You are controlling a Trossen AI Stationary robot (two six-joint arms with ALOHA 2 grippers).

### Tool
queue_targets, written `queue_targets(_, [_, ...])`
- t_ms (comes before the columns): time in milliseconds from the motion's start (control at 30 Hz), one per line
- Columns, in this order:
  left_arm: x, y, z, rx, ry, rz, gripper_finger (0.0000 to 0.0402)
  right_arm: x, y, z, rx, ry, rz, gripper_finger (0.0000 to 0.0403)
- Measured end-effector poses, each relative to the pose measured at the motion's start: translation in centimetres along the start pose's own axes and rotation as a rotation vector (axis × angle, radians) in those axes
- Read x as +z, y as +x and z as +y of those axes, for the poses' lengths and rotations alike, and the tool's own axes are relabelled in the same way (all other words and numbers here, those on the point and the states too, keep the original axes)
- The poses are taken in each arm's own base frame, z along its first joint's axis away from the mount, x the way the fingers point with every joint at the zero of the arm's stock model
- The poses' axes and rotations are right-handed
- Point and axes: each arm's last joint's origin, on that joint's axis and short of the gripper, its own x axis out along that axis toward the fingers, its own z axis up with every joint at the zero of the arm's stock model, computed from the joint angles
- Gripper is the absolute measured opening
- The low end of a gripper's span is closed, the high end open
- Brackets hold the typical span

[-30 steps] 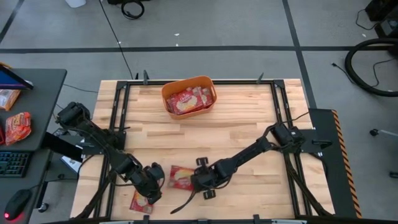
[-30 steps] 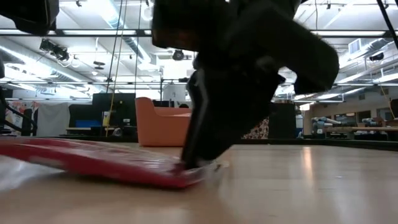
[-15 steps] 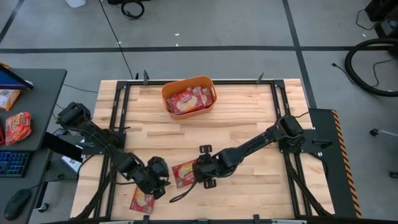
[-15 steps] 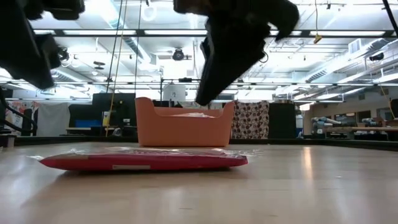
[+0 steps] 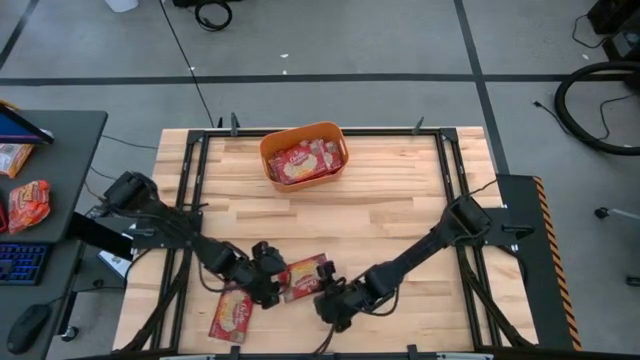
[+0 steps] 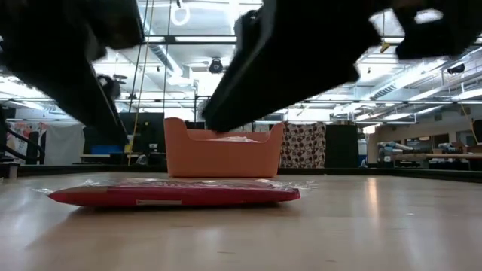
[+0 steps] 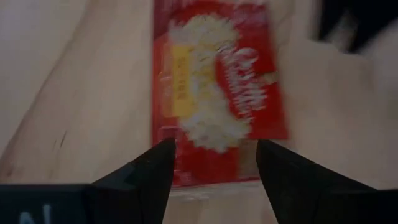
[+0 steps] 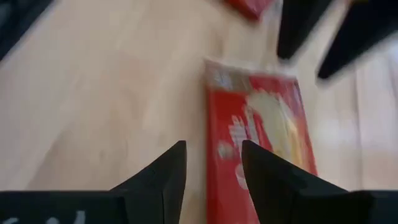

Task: Sort popcorn bags into baskets
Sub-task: Put the red popcorn bag into the orange bin

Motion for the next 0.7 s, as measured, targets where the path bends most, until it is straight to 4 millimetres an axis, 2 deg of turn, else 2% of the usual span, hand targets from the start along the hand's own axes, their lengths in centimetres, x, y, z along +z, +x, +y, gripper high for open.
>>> queue_targets(133, [-0.1,1.8,0.8,0.028,0.007,0.045,0.0231,-0.9,0.6,0.2,0.003,-0.092,-0.006,0.0161])
queue_targets(367, [-0.4,3.7,1.5,0.027,-0.011,0.112,0.0231,-1.7,1.7,0.6,0.002,-0.133,0.015,0.0158])
queue_targets(700, [-0.3,3.8,1.5,0.016,-0.015,0.119,0.0231,-2.9,3.2,0.7,-0.071,-0.195,0.069,0.0157])
